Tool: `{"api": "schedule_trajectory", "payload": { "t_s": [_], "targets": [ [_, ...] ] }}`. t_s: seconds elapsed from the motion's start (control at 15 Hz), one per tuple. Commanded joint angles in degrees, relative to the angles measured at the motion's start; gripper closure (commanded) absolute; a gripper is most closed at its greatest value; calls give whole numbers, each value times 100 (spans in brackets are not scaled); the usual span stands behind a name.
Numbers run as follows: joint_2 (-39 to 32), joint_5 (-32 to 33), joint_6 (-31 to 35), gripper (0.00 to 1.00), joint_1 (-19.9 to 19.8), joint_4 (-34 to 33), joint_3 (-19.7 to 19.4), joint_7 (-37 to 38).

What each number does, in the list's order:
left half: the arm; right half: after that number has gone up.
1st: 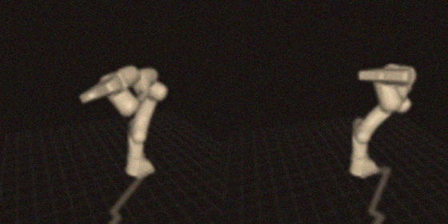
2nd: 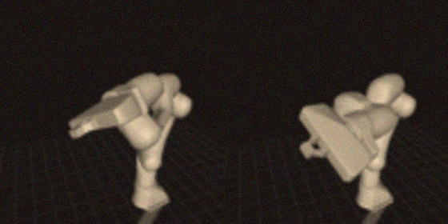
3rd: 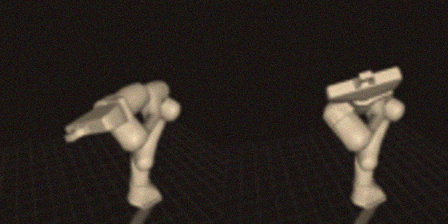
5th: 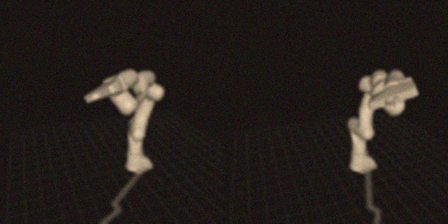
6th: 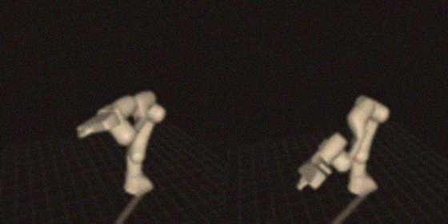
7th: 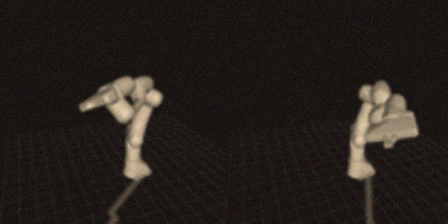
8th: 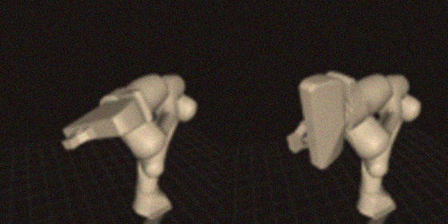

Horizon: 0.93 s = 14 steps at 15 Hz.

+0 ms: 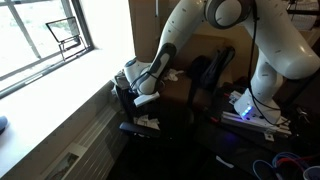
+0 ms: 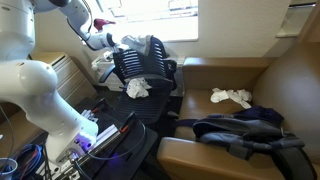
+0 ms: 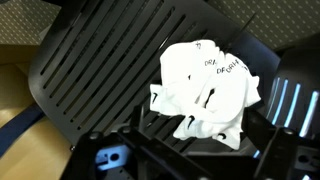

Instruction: Pick up the blue cloth on the backrest and place it on the right side of the brown couch, then pick up the cream white pants on the left side of the couch and place it on the backrest then pick up the white cloth on the seat of the chair and place it on the couch then finally pick up the bag and put it on the seat of the chair

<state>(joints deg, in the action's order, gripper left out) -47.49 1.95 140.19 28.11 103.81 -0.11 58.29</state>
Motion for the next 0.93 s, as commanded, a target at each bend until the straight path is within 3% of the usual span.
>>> {"api": "schedule_trajectory", "payload": {
  "t_s": [0.0,0.13,0.2,0.4,0.67,0.87],
  "targets": [
    [-203,218,376,0,314,186,-218,531],
    [-315,223,-8,0,384,162,-290,775],
    [-332,170,112,0,298,48,-142,630],
    [-426,179,81,0,311,63,-204,713],
    [-893,8,535,0,94,-193,-124,638],
    [-1328,4,782,0,101,-459,-326,899]
  ]
}}
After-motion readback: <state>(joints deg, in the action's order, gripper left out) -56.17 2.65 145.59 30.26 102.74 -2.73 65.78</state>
